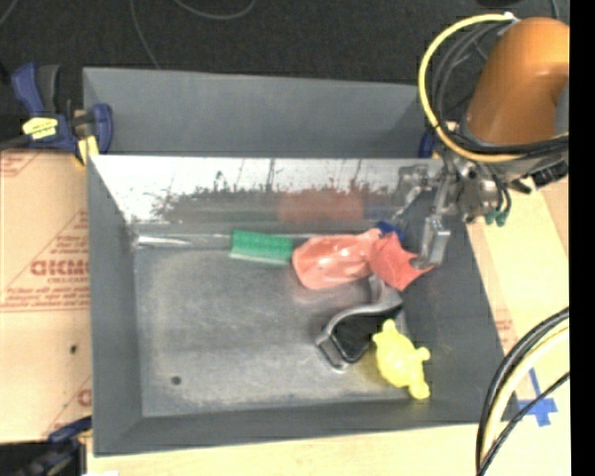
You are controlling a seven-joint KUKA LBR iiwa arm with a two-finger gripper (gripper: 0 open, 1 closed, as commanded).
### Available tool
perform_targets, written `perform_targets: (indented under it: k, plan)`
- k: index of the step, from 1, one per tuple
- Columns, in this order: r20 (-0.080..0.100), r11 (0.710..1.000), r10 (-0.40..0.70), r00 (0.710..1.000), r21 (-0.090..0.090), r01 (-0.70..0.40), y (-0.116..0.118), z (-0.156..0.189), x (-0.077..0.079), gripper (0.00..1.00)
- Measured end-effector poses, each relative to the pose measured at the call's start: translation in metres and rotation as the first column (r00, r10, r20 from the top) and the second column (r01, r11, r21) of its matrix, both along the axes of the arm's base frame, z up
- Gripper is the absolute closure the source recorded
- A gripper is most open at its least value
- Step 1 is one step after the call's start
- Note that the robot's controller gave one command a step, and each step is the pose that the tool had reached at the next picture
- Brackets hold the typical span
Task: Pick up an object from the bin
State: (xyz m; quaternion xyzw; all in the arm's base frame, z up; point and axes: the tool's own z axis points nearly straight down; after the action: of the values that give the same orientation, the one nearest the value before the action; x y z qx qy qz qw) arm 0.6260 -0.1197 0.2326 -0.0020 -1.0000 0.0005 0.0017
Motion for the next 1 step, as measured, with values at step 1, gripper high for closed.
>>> perform_targets:
  k: [1]
  plan:
    - [0.008, 1.0, 0.002, 1.0, -0.001, -0.002, 0.0004, 0.0053, 0.001, 0.0]
